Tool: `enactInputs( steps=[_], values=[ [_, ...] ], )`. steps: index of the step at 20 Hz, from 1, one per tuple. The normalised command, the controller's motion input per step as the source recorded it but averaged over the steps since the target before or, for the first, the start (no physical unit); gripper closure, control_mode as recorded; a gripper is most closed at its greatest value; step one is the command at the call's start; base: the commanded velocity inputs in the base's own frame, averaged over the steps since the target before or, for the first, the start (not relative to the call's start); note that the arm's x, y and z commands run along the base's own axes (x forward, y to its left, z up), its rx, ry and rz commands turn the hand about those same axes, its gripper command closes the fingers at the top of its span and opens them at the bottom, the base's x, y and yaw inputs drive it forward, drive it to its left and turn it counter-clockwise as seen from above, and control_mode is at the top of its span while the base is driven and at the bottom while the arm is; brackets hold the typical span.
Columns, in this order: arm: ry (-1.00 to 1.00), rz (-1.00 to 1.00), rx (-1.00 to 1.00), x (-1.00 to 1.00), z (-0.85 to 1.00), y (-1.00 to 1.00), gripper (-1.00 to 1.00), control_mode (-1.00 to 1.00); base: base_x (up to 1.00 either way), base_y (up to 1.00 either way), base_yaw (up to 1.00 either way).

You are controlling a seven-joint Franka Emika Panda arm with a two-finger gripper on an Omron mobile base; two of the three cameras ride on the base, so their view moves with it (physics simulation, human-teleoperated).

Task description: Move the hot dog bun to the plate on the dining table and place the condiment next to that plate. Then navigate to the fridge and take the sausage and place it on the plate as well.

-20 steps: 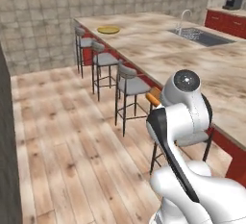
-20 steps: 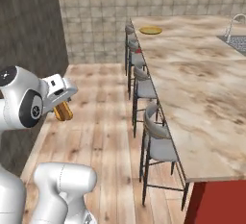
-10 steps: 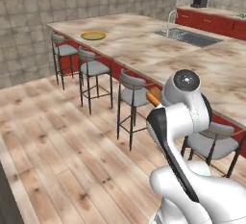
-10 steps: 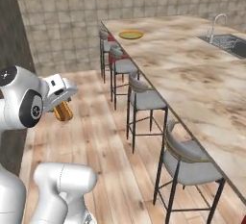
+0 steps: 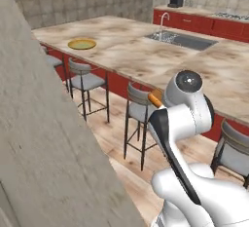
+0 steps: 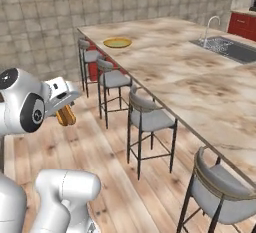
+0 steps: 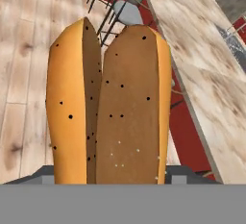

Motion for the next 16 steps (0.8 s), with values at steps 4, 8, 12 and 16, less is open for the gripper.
enactInputs(
  steps=[4, 8, 12, 16],
  values=[
    [0.00, 0.00, 0.00, 0.00, 0.00, 0.00, 1.00, 1.00, 1.00, 0.99, -0.30],
    [0.00, 0.00, 0.00, 0.00, 0.00, 0.00, 1.00, 1.00, 1.00, 1.00, -0.28],
    [0.00, 0.00, 0.00, 0.00, 0.00, 0.00, 1.00, 1.00, 1.00, 1.00, -0.28],
    [0.00, 0.00, 0.00, 0.00, 0.00, 0.00, 1.00, 1.00, 1.00, 1.00, -0.28]
  ],
)
